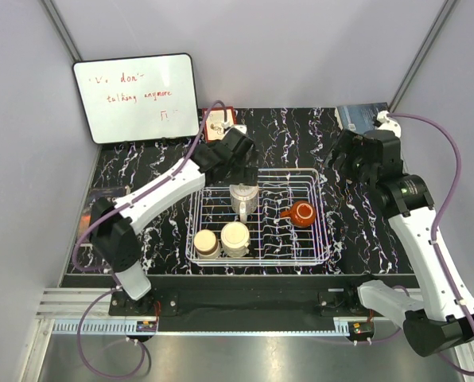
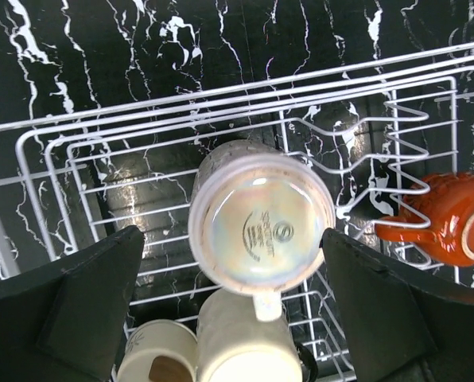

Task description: Unload the cups from the dish rack

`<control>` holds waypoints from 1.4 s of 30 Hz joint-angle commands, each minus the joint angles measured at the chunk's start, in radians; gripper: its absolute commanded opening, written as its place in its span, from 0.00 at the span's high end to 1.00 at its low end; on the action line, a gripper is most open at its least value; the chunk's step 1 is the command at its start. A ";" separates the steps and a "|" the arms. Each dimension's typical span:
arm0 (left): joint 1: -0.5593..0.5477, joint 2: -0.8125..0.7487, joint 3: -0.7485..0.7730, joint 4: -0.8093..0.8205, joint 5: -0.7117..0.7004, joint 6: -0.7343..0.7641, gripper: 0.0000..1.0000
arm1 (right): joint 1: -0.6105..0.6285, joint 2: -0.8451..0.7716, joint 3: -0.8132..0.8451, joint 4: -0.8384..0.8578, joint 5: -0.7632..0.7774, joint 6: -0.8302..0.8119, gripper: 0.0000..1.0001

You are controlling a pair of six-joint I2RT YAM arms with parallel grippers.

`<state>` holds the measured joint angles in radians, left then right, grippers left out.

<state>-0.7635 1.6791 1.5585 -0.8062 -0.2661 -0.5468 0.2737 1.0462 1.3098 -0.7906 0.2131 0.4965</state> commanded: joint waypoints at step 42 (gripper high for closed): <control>-0.203 0.017 -0.014 -0.131 -0.093 -0.347 0.18 | 0.048 -0.055 -0.119 -0.024 -0.070 -0.018 0.00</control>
<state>-0.9691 1.6840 1.5681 -0.9516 -0.3233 -0.8349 0.3096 1.0145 1.1995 -0.8135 0.1623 0.4892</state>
